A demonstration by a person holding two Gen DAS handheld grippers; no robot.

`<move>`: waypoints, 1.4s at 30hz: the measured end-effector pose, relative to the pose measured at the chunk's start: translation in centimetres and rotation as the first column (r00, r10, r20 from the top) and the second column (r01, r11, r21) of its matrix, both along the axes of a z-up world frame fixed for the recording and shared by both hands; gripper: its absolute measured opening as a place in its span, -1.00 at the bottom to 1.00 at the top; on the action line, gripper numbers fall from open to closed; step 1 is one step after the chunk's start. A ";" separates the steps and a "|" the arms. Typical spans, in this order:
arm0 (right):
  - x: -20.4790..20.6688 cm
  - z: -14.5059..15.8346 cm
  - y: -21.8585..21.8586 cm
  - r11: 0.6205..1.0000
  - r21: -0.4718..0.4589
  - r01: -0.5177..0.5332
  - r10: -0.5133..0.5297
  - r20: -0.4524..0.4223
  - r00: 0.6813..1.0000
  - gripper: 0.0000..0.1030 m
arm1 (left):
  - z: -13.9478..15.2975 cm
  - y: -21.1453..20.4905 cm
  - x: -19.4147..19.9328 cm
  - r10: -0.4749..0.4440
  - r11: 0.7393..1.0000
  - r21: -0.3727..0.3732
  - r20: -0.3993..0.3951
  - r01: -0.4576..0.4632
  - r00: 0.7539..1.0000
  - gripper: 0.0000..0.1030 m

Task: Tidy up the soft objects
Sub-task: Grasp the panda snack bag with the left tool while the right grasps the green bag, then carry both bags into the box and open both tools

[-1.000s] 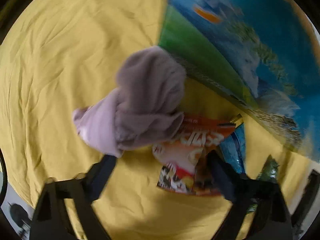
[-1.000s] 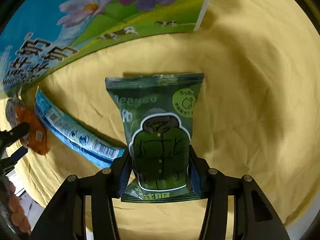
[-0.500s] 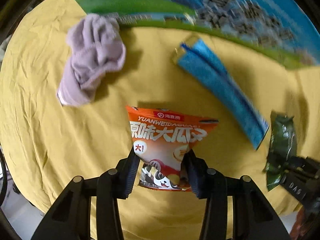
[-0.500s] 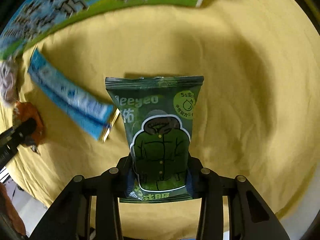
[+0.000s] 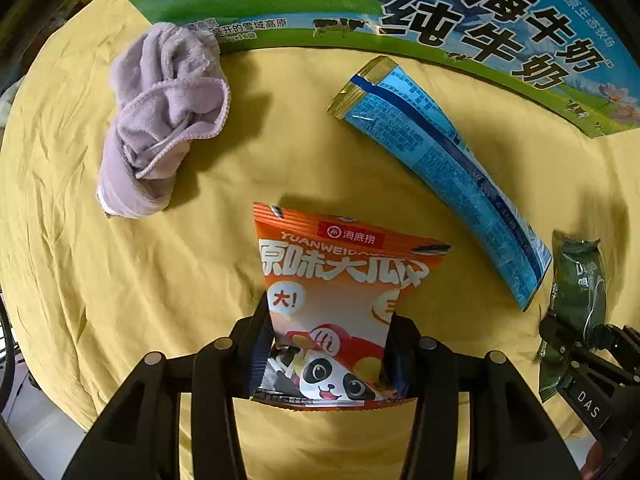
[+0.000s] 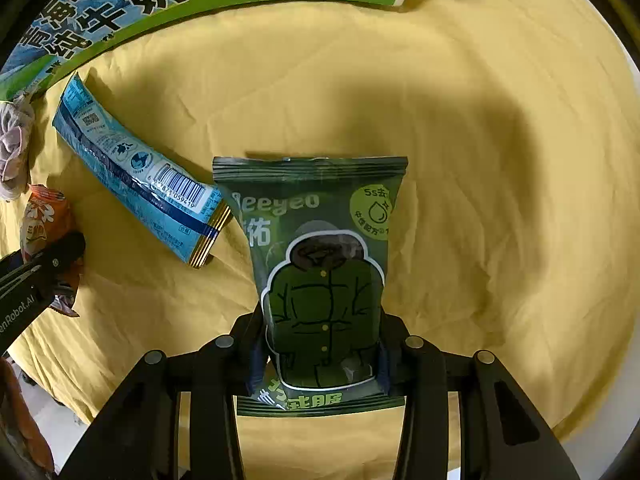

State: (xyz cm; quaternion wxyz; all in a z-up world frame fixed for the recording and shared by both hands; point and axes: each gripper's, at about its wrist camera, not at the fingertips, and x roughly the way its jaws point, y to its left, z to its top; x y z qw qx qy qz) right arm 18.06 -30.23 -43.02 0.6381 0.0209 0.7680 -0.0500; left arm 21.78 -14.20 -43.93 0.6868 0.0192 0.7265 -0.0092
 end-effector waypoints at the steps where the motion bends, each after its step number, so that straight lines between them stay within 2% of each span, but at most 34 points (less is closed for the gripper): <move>1: -0.1 0.0 0.0 1.000 0.001 0.008 -0.008 0.003 1.000 -0.13 | 0.0 0.1 0.0 -0.001 1.000 0.001 0.002 0.001 1.000 -0.12; 4: -0.4 0.2 0.2 1.000 -0.001 0.025 -0.025 0.008 1.000 -0.14 | 0.2 1.7 0.8 0.002 1.000 -0.003 0.004 -0.002 1.000 -0.18; 9: -0.8 -0.3 -0.1 0.999 -0.006 0.033 -0.033 0.022 0.999 -0.27 | 0.9 1.1 0.4 -0.012 1.000 0.013 0.018 0.012 1.000 -0.25; 15: -1.3 2.0 0.9 1.000 0.010 0.025 -0.025 0.052 0.998 -0.31 | 4.5 -0.4 -0.6 -0.032 0.999 -0.008 0.065 0.033 0.997 -0.26; 21: -1.6 6.8 1.6 0.998 0.069 0.012 -0.020 0.125 0.992 -0.32 | 10.0 -0.4 -1.3 -0.037 0.997 -0.061 0.136 0.045 0.990 -0.26; 26: -1.1 12.7 2.1 0.994 0.106 -0.015 -0.009 0.217 0.976 -0.32 | 15.8 -0.3 -1.1 -0.027 0.992 -0.117 0.212 0.053 0.977 -0.26; 34: 2.6 21.2 0.7 0.987 0.152 -0.043 -0.012 0.345 0.939 -0.32 | 23.8 -0.2 2.7 -0.010 0.977 -0.196 0.331 0.079 0.944 -0.26; 38: 5.1 23.5 0.5 0.985 0.165 -0.054 -0.015 0.391 0.920 -0.32 | 25.4 0.4 6.0 -0.001 0.972 -0.218 0.364 0.086 0.931 -0.26; 42: 8.7 24.5 0.7 0.986 0.158 -0.053 -0.018 0.420 0.908 -0.32 | 26.4 0.7 10.1 -0.010 0.976 -0.197 0.383 0.092 0.924 -0.26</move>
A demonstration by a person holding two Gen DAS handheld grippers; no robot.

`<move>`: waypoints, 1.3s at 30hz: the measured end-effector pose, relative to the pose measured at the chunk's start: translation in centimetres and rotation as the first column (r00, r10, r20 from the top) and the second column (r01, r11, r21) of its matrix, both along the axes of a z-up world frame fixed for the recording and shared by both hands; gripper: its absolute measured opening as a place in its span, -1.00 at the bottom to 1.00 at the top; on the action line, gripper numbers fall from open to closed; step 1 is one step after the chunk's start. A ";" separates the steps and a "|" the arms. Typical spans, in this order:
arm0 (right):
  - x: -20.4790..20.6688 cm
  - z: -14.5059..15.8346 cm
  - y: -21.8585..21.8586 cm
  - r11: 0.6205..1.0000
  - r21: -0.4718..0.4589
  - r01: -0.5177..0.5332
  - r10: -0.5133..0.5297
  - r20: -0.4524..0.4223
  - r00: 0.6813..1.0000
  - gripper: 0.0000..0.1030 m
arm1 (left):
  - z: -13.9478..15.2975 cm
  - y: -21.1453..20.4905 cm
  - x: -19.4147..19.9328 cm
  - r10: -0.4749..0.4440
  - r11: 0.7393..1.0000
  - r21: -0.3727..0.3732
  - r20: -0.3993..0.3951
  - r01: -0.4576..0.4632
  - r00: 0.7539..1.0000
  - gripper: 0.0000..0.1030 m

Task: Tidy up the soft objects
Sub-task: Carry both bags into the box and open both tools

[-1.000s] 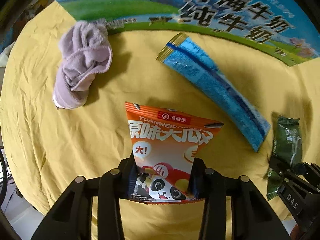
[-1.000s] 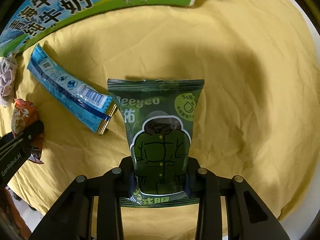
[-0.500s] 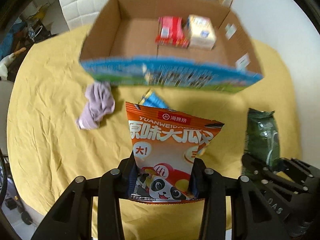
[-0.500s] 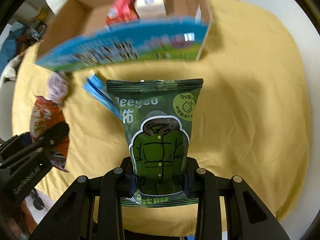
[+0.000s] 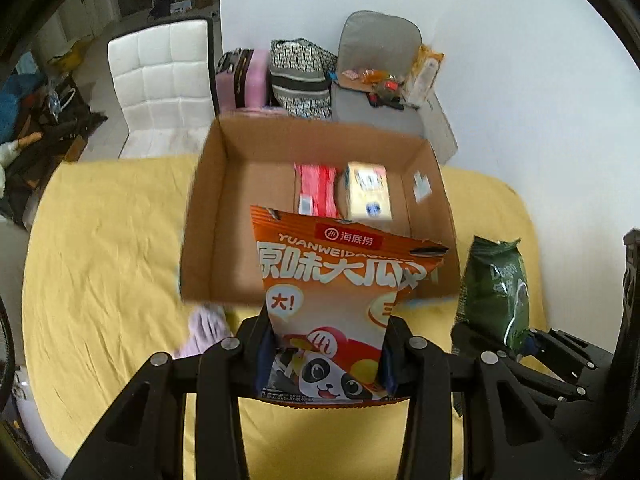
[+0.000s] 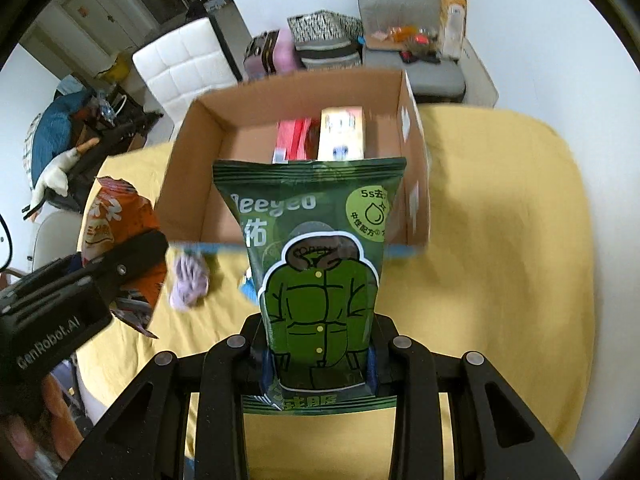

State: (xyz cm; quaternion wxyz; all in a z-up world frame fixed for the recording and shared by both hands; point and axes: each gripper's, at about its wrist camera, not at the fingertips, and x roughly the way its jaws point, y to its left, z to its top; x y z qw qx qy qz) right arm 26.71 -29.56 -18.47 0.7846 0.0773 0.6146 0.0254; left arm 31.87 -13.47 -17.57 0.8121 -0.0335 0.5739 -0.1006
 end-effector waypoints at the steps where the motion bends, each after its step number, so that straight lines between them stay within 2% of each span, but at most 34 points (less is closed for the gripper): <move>1: 1.0 0.1 -0.1 1.000 -0.004 0.004 -0.004 0.001 1.000 -0.32 | -0.3 0.1 1.1 0.002 1.000 0.010 0.002 -0.002 1.000 -0.26; 6: 5.7 -1.9 -0.4 0.999 -0.023 0.027 -0.027 -0.026 0.999 -0.32 | -2.9 0.4 7.2 0.013 1.000 0.021 -0.059 -0.012 0.998 -0.26; 10: 9.0 -5.1 -0.7 0.998 -0.041 0.046 -0.049 -0.077 0.996 -0.32 | -6.2 0.5 11.2 0.018 0.999 0.040 -0.123 -0.014 0.992 -0.26; 12: 10.9 -8.0 -0.8 0.998 -0.038 0.054 -0.059 -0.118 0.991 -0.32 | -8.3 0.7 13.0 0.028 0.999 0.044 -0.166 -0.021 0.986 -0.26; 18: 13.3 -13.6 -0.6 0.997 -0.060 0.053 -0.064 -0.196 0.978 -0.32 | -14.2 0.8 17.3 0.039 0.996 0.091 -0.260 -0.016 0.965 -0.26; 23: 14.3 -17.6 -0.4 0.996 -0.074 0.054 -0.071 -0.248 0.966 -0.32 | -17.7 0.5 19.6 0.044 0.993 0.117 -0.316 -0.007 0.948 -0.25; 30: 14.3 -20.8 -1.0 0.995 -0.087 0.047 -0.071 -0.300 0.951 -0.32 | -20.4 0.8 21.4 0.053 0.993 0.119 -0.367 -0.010 0.929 -0.25; 35: 14.5 -21.9 -1.2 0.995 -0.092 0.039 -0.066 -0.313 0.947 -0.31 | -20.7 0.5 22.1 0.055 0.992 0.123 -0.375 -0.009 0.925 -0.23; 37: 14.7 -22.2 -1.0 0.995 -0.090 0.033 -0.060 -0.319 0.946 -0.29 | -20.7 0.3 22.3 0.059 0.990 0.139 -0.388 -0.005 0.920 -0.16; 39: 15.1 -22.6 -0.7 0.996 -0.079 0.031 -0.056 -0.326 0.944 -0.16 | -20.7 0.2 22.4 0.064 0.990 0.138 -0.397 -0.009 0.916 -0.15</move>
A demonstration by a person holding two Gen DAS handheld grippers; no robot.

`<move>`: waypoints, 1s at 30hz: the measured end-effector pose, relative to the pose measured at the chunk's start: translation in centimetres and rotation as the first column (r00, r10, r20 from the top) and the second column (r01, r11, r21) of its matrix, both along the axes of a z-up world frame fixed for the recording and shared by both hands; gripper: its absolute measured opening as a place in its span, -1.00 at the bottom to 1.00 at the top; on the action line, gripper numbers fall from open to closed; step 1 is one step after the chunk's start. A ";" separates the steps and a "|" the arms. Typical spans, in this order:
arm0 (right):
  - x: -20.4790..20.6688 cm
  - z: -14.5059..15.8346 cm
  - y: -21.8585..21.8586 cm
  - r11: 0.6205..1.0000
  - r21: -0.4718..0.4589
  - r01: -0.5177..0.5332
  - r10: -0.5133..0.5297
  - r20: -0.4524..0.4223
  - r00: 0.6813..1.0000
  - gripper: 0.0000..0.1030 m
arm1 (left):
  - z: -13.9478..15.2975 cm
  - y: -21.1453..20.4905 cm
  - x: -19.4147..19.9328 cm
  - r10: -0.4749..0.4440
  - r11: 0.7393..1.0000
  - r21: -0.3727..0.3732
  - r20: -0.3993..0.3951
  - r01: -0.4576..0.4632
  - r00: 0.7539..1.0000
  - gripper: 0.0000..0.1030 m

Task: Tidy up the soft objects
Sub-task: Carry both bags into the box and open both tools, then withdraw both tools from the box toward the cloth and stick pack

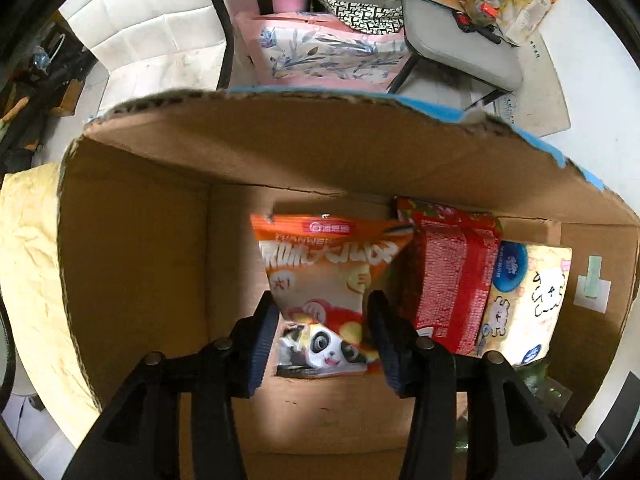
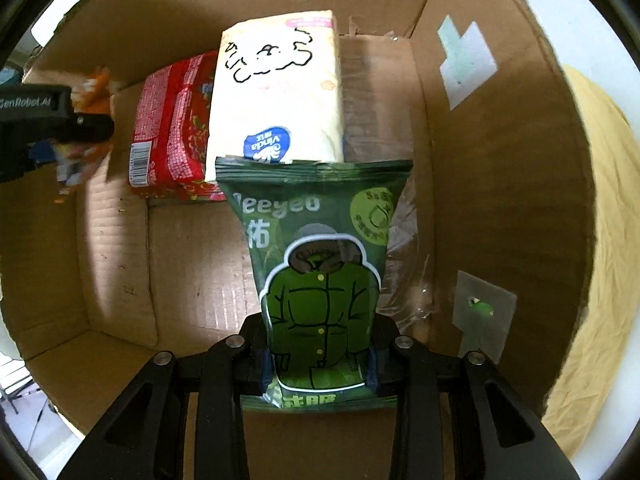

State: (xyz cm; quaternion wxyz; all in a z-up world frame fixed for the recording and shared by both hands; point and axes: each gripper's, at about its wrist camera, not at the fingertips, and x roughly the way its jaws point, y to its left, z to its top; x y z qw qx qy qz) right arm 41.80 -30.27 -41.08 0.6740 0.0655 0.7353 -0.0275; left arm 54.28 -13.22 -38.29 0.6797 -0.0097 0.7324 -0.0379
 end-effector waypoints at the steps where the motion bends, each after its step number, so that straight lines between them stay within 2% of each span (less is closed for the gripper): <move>1: 0.1 0.1 0.0 1.000 0.004 0.006 -0.006 0.004 1.000 -0.08 | 0.1 -0.1 0.0 -0.002 1.000 0.000 -0.001 0.002 1.000 -0.14; 2: 0.1 0.2 0.0 1.000 0.004 0.008 -0.008 0.013 1.000 0.07 | 0.1 -0.1 0.0 0.000 1.000 0.001 0.001 0.000 1.000 -0.14; 3: 0.2 0.2 0.1 1.000 0.002 0.006 -0.006 0.018 1.000 0.11 | 0.3 0.0 -0.2 0.004 1.000 -0.002 0.007 -0.004 1.000 -0.14; 10: 0.4 0.8 0.0 1.000 -0.002 0.004 -0.004 0.024 1.000 0.13 | 1.2 0.6 -0.8 0.024 1.000 -0.017 0.012 -0.024 1.000 -0.11; 15: 0.5 2.3 0.4 1.000 -0.004 0.001 -0.001 0.042 0.999 0.26 | 2.3 1.1 -1.8 0.037 0.999 -0.031 0.028 -0.037 0.999 -0.11; 17: 0.4 2.9 0.6 1.000 -0.008 -0.008 0.008 0.055 0.998 0.31 | 3.2 1.1 -2.5 0.034 0.999 -0.035 0.052 -0.032 0.998 -0.11; 18: -0.1 3.8 0.7 1.000 -0.009 -0.007 0.008 0.064 0.998 0.42 | 3.6 1.2 -2.8 0.031 0.999 -0.035 0.062 -0.029 0.998 -0.11; 21: -0.2 4.7 1.2 1.000 -0.004 -0.005 0.005 0.081 0.997 0.46 | 4.8 1.4 -4.3 0.012 1.000 -0.029 0.098 -0.009 0.995 -0.10; 22: -0.3 5.1 1.3 1.000 -0.016 -0.009 0.010 0.094 0.995 0.49 | 5.1 1.4 -4.7 0.007 1.000 -0.028 0.108 -0.004 0.994 -0.04; 23: -0.5 5.4 1.3 1.000 -0.020 -0.012 0.014 0.104 0.994 0.60 | 5.4 1.5 -5.3 0.002 1.000 -0.028 0.116 0.001 0.993 0.02; 24: -0.6 5.8 1.4 1.000 -0.023 -0.013 0.015 0.114 0.993 0.69 | 5.6 1.7 -5.8 0.001 1.000 -0.026 0.123 0.002 0.992 0.21; 25: -1.0 6.3 1.3 1.000 -0.027 -0.011 0.014 0.126 0.992 0.70 | 5.8 1.8 -6.2 0.001 1.000 -0.026 0.130 0.002 0.992 0.40; 28: -1.7 7.6 1.4 1.000 -0.024 -0.005 0.008 0.153 0.988 0.71 | 6.4 2.1 -7.7 0.003 1.000 -0.031 0.145 0.001 0.989 0.70; 30: -2.1 8.5 1.4 1.000 -0.027 0.000 0.005 0.179 0.984 0.98 | 6.8 2.3 -8.8 0.012 0.999 -0.043 0.158 -0.005 0.987 0.77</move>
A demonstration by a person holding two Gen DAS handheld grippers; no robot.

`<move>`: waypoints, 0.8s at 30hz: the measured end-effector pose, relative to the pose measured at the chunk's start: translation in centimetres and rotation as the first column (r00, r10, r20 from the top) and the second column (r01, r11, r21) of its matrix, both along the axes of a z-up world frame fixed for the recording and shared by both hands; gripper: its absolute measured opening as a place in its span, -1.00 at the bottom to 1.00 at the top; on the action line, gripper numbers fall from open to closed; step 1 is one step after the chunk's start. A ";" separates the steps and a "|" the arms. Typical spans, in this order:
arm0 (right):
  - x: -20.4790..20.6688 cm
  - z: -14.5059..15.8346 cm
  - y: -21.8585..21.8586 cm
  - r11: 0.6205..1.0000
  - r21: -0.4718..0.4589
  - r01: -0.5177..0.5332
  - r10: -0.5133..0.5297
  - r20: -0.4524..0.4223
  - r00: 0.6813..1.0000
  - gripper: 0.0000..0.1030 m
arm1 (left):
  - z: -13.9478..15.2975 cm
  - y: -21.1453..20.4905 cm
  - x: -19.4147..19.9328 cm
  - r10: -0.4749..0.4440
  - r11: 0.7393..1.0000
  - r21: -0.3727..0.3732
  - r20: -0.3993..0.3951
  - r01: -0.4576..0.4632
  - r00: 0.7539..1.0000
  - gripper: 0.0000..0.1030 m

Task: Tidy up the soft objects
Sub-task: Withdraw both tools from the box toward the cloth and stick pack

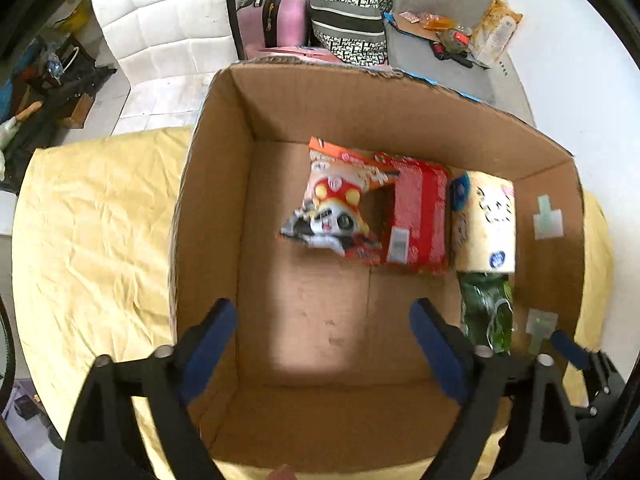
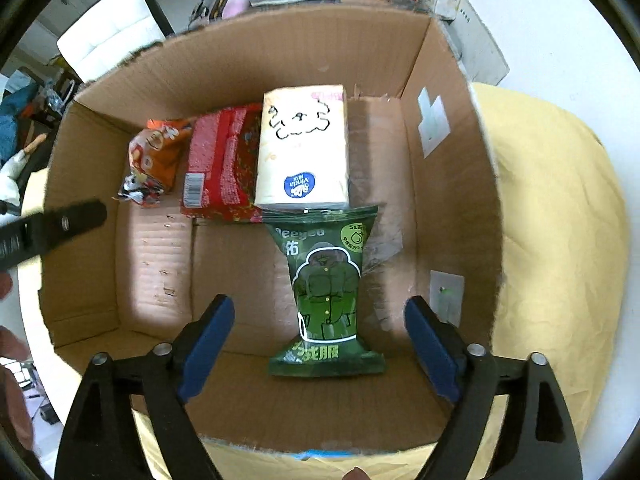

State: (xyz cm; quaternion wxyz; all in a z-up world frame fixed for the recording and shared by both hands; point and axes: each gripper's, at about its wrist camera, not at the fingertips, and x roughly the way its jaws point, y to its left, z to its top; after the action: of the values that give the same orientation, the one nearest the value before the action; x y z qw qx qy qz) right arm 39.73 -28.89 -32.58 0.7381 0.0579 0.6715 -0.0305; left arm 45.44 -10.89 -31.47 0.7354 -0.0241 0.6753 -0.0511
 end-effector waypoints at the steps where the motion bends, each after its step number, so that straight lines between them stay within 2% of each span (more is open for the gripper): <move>1: -0.2 0.4 -0.1 1.000 -0.004 0.002 -0.002 0.013 1.000 1.00 | 0.3 0.1 -0.5 0.002 1.000 -0.001 0.007 -0.002 1.000 0.77; 7: -1.7 3.7 -0.5 1.000 -0.022 0.010 -0.008 0.088 0.996 1.00 | 3.2 0.3 -3.8 0.011 0.999 -0.035 0.082 -0.008 0.997 0.78; 8: -2.1 4.5 -0.8 1.000 -0.028 0.010 -0.007 0.101 0.995 1.00 | 4.0 0.3 -4.3 0.014 0.999 -0.039 0.103 -0.010 0.995 0.80; 10: -2.9 6.0 -0.8 0.999 -0.033 0.009 -0.005 0.127 0.992 1.00 | 5.1 0.3 -5.1 0.024 0.999 -0.038 0.129 -0.019 0.991 0.98; 15: -5.2 9.4 -0.8 0.999 -0.051 0.009 0.001 0.194 0.981 1.00 | 8.7 0.5 -7.7 0.035 0.999 -0.041 0.221 -0.027 0.975 0.99; 20: -8.2 12.6 -0.3 0.998 -0.054 -0.011 0.024 0.246 0.969 1.00 | 11.3 0.6 -10.9 0.030 0.999 0.009 0.309 -0.034 0.951 0.99; 24: -10.2 13.0 0.1 0.999 -0.036 -0.029 0.037 0.244 0.969 1.00 | 11.6 0.9 -13.7 0.022 0.999 0.029 0.325 -0.034 0.945 0.99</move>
State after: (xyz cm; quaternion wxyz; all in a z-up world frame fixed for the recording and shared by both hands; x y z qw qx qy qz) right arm 29.54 -28.76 -19.60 0.8165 0.0381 0.5756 -0.0215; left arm 31.76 -9.95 -19.83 0.8375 -0.0126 0.5453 -0.0325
